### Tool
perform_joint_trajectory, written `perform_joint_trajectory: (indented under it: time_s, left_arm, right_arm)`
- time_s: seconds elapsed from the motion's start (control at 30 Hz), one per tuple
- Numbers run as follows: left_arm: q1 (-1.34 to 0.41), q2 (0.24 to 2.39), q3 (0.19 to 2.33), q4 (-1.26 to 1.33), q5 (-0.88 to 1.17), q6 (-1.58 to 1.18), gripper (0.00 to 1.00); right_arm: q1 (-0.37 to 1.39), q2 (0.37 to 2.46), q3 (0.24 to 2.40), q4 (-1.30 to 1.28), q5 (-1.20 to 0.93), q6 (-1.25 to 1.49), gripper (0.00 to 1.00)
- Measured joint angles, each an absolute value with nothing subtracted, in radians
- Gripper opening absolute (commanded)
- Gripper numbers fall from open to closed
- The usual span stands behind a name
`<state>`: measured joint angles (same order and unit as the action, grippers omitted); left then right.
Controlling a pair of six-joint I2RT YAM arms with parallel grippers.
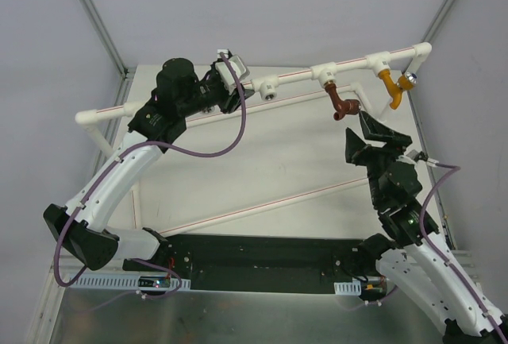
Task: Install the water faucets
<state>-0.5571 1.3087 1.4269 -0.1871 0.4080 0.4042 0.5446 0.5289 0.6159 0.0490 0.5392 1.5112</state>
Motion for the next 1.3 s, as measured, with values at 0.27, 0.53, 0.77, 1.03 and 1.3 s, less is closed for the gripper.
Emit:
perform_joint_trajectory:
  time_s: [0.27, 0.53, 0.77, 1.03, 1.3]
  left_arm:
    - [-0.557, 1.308, 1.427, -0.187, 0.408, 0.404, 0.00]
    - [-0.557, 1.308, 1.427, -0.187, 0.408, 0.404, 0.00]
    - [-0.557, 1.309, 1.427, -0.187, 0.409, 0.404, 0.00]
    - [-0.557, 1.309, 1.427, -0.187, 0.410, 0.404, 0.00]
    - [-0.557, 1.309, 1.427, -0.187, 0.410, 0.404, 0.00]
  right_arm:
    - [0.545, 0.450, 0.671, -0.120, 0.516, 1.105, 0.75]
    - [0.545, 0.426, 0.773, -0.183, 0.430, 0.509, 0.72]
    - [0.545, 0.384, 0.727, -0.090, 0.213, -0.199, 0.75]
    - [0.545, 0.382, 0.622, 0.114, -0.024, -0.846, 0.82]
    - [0.545, 0.540, 0.658, 0.236, -0.115, -1.122, 0.82]
